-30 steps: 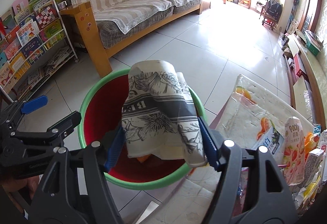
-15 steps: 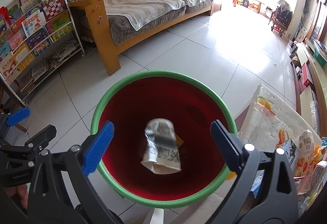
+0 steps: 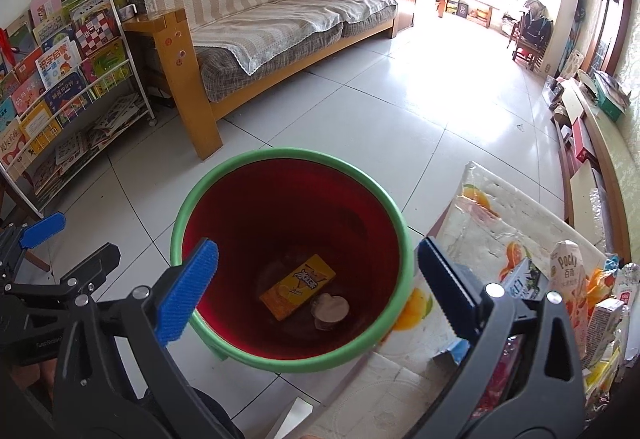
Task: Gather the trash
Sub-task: 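Move the newspaper cup over the red bucket and open the right tool, then grasp the pink snack bag with the left tool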
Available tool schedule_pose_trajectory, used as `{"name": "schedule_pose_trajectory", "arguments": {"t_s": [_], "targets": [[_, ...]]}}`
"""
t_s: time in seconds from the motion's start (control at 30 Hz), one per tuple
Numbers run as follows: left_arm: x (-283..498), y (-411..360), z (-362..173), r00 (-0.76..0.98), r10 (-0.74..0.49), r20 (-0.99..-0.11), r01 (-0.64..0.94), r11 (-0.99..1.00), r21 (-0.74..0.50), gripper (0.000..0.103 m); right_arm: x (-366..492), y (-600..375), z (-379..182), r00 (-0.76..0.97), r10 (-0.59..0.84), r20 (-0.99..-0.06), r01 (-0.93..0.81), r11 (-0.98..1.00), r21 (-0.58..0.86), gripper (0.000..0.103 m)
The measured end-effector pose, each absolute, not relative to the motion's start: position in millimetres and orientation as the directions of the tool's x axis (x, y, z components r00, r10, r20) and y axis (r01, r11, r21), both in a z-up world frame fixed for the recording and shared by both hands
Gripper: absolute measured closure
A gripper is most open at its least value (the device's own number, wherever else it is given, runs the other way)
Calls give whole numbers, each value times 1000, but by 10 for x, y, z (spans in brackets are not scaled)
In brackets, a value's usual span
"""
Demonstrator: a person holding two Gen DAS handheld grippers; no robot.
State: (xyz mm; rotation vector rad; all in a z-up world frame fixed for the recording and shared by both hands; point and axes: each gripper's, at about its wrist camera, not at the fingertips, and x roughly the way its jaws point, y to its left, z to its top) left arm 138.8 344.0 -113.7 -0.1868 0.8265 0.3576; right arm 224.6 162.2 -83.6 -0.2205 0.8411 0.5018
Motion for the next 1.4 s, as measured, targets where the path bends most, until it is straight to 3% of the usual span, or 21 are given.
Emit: {"name": "schedule_pose_trajectory", "arguments": {"t_s": [0.5, 0.9, 1.27, 1.4], "targets": [[1658, 1846, -935, 672, 57, -738, -115, 993, -28, 8, 1992, 73, -590, 638, 210, -741, -313, 950, -1, 5], [1774, 493, -1271, 583, -104, -806, 112, 993, -47, 8, 1818, -1494, -787, 643, 66, -763, -75, 997, 22, 5], [2018, 232, -1816, 466, -13, -885, 107, 993, 42, 8, 1609, -2379, -1156, 603, 3, -798, 55, 997, 46, 5], [2048, 219, -1904, 447, -3, -895, 106, 993, 49, 14, 1554, -2595, -1330, 582, -8, -813, 93, 994, 57, 5]]}}
